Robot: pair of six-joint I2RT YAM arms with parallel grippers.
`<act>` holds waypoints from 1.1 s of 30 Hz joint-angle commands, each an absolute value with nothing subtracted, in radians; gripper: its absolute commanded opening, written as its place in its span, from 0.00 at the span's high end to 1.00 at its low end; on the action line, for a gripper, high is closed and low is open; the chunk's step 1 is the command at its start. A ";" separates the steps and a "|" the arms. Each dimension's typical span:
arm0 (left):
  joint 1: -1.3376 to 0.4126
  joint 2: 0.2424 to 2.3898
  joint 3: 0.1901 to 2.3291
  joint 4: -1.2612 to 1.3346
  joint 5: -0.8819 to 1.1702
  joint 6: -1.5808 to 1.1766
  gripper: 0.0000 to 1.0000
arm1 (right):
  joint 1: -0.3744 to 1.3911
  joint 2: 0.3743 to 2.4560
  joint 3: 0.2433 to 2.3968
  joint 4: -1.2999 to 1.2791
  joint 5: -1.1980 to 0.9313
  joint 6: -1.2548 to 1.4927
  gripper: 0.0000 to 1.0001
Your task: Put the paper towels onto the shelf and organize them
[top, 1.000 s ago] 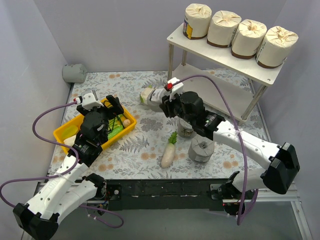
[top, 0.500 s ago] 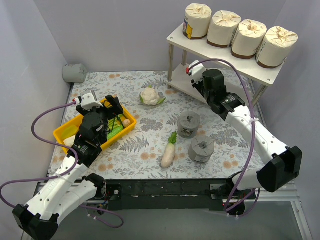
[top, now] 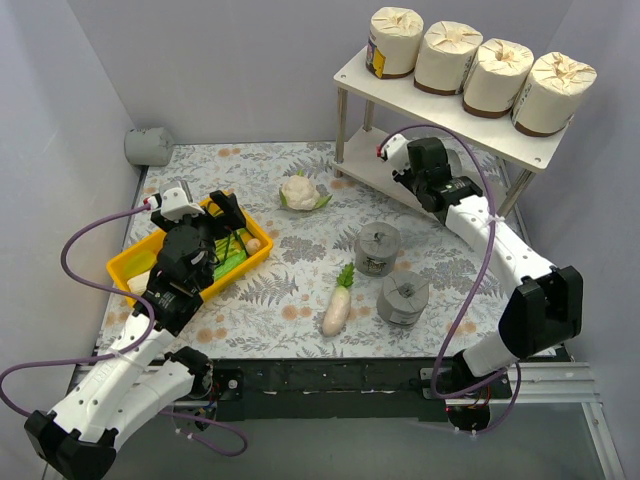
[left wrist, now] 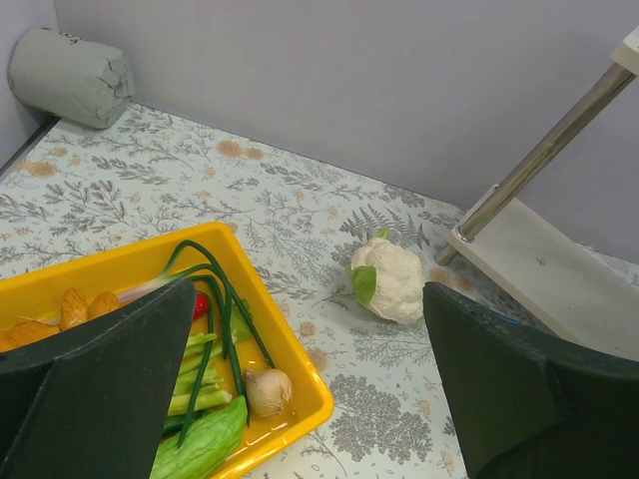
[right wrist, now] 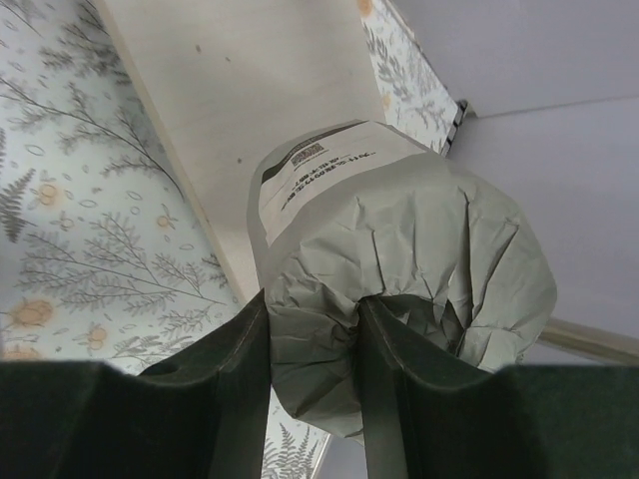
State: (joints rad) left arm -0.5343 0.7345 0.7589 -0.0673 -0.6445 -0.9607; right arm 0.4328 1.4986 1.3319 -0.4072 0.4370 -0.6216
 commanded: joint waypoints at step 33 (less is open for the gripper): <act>-0.538 0.716 0.756 -0.057 -0.634 -0.957 0.02 | 0.298 1.580 1.428 -0.437 0.439 -0.528 0.40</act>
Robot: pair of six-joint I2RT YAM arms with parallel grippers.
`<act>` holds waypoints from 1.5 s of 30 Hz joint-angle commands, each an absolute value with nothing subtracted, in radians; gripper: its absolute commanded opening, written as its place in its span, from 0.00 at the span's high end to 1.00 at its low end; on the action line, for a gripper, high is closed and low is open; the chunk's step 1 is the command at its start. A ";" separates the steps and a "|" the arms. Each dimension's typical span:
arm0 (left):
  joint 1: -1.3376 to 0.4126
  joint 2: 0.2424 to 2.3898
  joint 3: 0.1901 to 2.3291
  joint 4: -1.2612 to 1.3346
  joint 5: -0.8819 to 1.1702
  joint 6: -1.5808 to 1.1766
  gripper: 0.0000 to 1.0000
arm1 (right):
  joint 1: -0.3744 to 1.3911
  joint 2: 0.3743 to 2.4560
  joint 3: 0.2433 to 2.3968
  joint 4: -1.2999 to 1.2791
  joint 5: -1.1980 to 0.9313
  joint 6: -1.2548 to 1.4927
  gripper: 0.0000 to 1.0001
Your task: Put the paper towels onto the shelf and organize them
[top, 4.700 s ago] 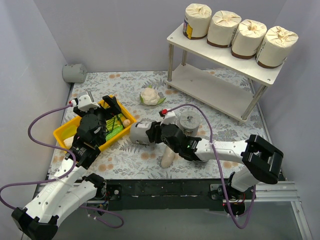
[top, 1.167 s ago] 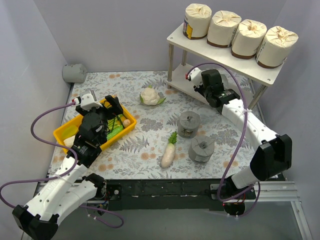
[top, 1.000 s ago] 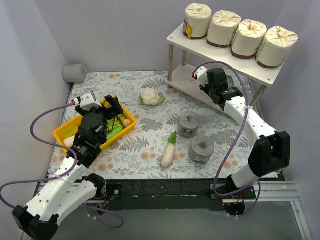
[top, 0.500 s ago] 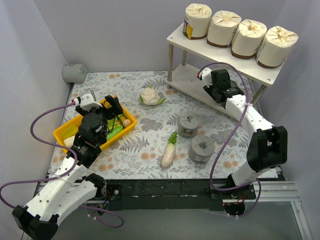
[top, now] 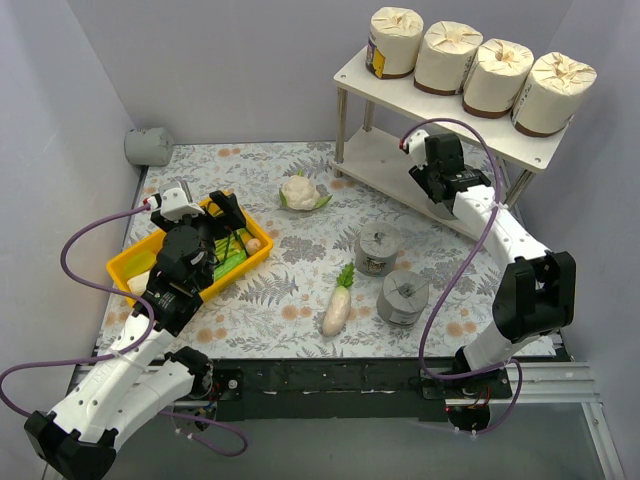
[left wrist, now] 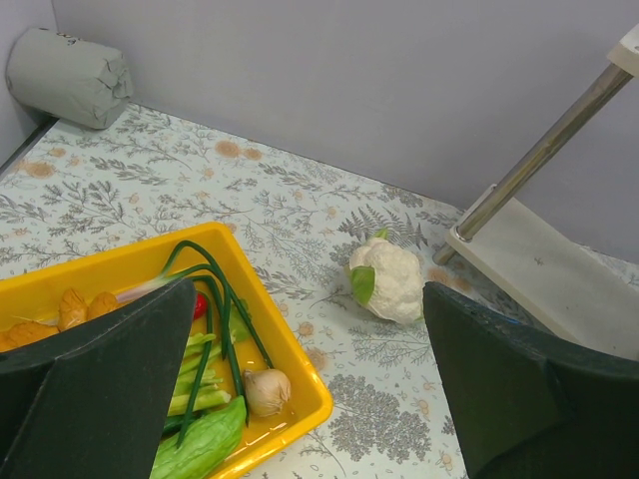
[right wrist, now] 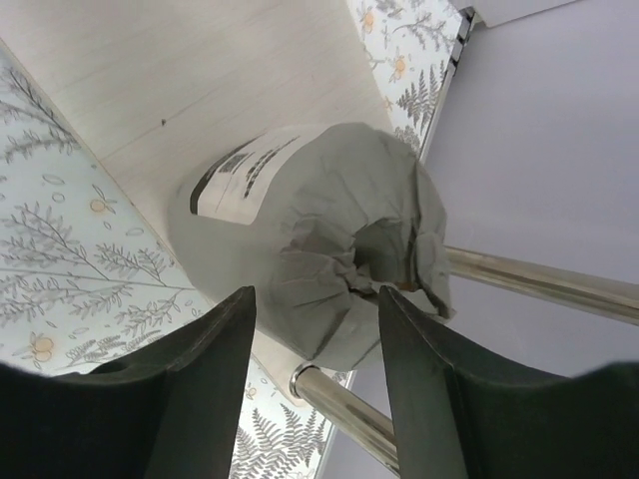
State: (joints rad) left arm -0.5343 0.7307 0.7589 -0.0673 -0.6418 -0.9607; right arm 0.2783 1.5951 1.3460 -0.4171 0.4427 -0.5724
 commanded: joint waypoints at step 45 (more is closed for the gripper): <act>-0.541 0.723 0.753 -0.057 -0.646 -0.954 0.02 | 0.248 1.655 1.388 -0.373 0.375 -0.374 0.60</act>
